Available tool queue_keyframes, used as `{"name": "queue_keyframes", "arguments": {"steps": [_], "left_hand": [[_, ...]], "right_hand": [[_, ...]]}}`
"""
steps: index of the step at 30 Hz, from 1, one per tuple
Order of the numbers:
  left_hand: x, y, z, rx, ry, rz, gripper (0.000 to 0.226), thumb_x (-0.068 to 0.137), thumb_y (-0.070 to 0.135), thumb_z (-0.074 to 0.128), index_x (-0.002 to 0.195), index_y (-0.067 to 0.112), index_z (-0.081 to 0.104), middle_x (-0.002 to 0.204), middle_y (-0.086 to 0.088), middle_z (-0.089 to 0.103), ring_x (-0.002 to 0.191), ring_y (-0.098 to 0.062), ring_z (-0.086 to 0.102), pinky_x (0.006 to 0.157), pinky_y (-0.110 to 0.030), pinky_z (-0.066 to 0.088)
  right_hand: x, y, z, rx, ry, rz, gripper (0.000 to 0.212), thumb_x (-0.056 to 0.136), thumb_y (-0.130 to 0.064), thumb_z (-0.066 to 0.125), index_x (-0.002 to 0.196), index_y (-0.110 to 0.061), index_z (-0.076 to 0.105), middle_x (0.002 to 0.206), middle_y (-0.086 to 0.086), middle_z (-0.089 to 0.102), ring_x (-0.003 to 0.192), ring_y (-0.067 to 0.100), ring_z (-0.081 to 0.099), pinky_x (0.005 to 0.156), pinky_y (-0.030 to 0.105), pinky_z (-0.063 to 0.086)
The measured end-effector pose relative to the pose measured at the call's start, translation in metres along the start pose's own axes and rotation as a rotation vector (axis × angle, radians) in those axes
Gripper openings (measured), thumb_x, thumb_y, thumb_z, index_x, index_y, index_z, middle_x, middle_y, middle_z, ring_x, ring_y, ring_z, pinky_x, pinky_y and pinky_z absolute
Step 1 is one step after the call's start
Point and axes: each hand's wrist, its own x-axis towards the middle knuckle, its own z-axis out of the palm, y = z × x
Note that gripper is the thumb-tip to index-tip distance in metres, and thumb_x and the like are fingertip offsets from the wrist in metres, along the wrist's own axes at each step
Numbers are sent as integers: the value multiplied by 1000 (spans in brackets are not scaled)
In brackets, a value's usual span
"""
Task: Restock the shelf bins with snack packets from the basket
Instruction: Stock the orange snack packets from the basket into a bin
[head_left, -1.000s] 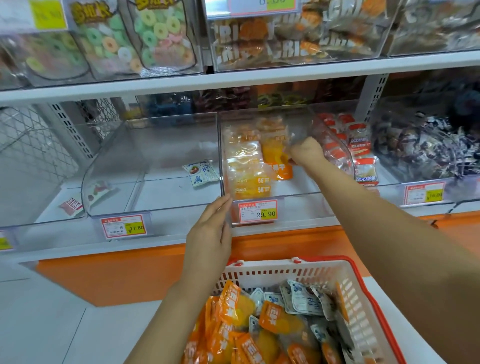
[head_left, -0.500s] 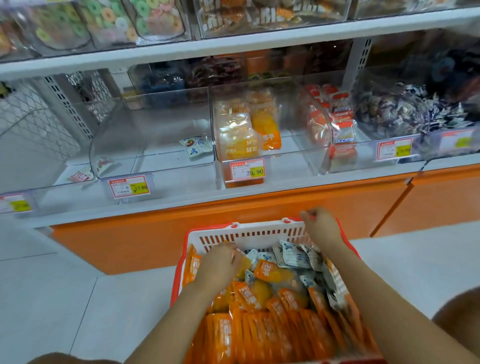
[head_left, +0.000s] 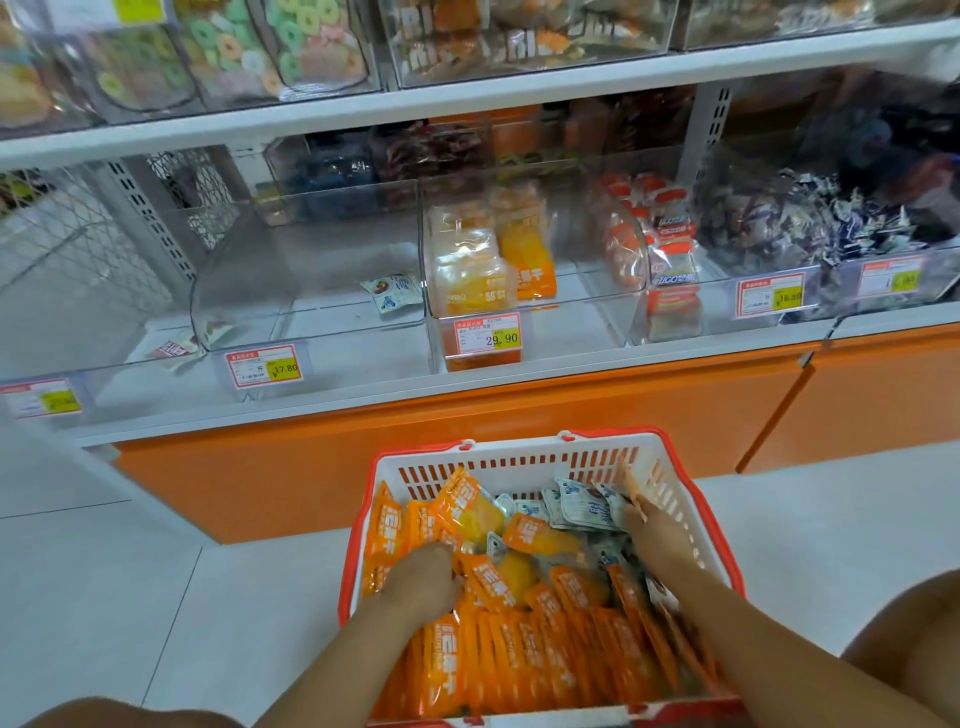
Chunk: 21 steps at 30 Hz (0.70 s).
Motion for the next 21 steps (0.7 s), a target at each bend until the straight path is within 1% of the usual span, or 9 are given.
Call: {"name": "queue_keyframes", "arguments": {"steps": [4,7,10,12,14,15,17,19,21], "left_hand": [[1,1,-1,-20,-11,-7,25,95,29,50,116,18,60,118,-3,61,106,-18,57,86,-26,47],[1,-1,-1,-39,-13,-3,22,95,28,50,111,16,61,114,-3,62,103,-18,58,83,-25,47],[1,0,-2,-48,29,0,23,97,27,47,109,14,62,112,-4,64,101,-18,59,77,-24,45],[4,3,-6,-97,128,-7,27,97,25,47,117,14,62,118,-4,63,105,-18,59,78,-22,43],[11,6,-12,-287,217,-35,33,97,23,49,127,13,59,125,-4,61,105,-20,61,84,-25,46],[15,8,-15,-449,229,-59,32,96,22,51,126,12,60,122,-5,63,97,-21,63,82,-28,49],[21,14,-24,-785,184,-105,25,95,18,54,116,9,66,111,-7,67,86,-23,64,79,-32,52],[25,16,-30,-945,124,-135,17,94,16,56,102,9,69,105,-9,69,95,-23,64,90,-37,51],[26,16,-30,-872,68,-139,13,94,18,56,90,17,68,99,-8,67,96,-23,63,91,-37,49]], "right_hand": [[8,-13,-15,-57,-55,-26,52,102,-25,41,149,-12,25,138,16,49,115,32,54,88,33,44],[23,-11,-20,-82,-32,-70,40,103,-23,37,140,-12,43,122,13,63,74,13,56,58,16,47],[30,-14,-16,-51,41,-32,29,101,-16,39,119,-10,61,111,12,68,78,17,60,67,29,54],[25,-33,-12,-33,81,-68,24,99,-11,44,108,-7,65,106,14,69,85,25,63,66,29,50],[17,-64,-7,-42,59,-216,22,98,-8,46,109,-8,64,107,12,70,94,27,65,74,31,51],[12,-79,-6,-67,50,-306,22,98,-10,45,109,-11,63,107,9,70,93,25,66,74,31,53],[10,-100,-5,-104,78,-433,22,101,-16,43,108,-16,63,105,2,69,85,19,63,63,20,48],[15,-105,-11,-66,100,-403,23,99,-20,47,114,-15,64,108,1,67,87,17,61,66,20,46],[28,-92,-15,-93,95,-277,28,96,-23,53,121,-15,63,112,4,68,89,18,64,70,25,49]]}}
